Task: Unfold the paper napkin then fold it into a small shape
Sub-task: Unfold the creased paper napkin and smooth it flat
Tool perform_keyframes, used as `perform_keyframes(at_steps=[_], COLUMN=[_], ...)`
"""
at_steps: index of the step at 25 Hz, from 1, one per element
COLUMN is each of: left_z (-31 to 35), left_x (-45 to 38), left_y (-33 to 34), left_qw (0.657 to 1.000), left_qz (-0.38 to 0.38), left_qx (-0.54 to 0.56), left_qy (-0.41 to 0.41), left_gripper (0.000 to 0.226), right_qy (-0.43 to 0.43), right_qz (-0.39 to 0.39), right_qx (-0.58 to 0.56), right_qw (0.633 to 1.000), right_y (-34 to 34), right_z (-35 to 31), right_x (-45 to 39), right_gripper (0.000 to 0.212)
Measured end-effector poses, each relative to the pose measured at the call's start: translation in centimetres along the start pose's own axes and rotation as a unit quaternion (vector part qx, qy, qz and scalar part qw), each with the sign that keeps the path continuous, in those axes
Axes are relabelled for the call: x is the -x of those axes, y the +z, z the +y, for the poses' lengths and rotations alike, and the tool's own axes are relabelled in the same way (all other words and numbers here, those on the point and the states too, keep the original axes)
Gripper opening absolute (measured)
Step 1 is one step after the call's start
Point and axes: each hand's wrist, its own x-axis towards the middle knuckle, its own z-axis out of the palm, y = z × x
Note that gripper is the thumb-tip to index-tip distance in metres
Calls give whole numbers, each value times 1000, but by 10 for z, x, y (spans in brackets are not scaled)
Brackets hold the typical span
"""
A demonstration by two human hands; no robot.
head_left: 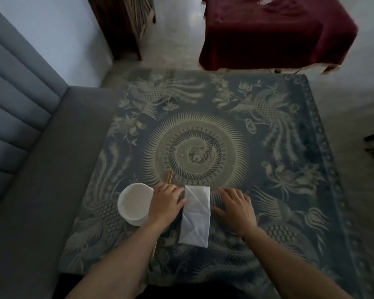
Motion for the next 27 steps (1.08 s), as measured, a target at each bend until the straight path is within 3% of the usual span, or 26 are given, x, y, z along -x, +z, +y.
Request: perform_keyframes(at_steps=[18, 27], left_z=[7, 1], left_x=[-58, -55], left_y=[19, 14], left_qw=[992, 979], left_qz=[-32, -57], left_qx=[43, 151], left_qy=[-114, -125], left_gripper=[11, 7], right_qy=[21, 29], right_qz=[13, 12], right_qx=[-13, -19], right_qw=[1000, 999], right_y=[21, 21], right_z=[-16, -17], right_x=[-18, -19], right_gripper=[70, 74])
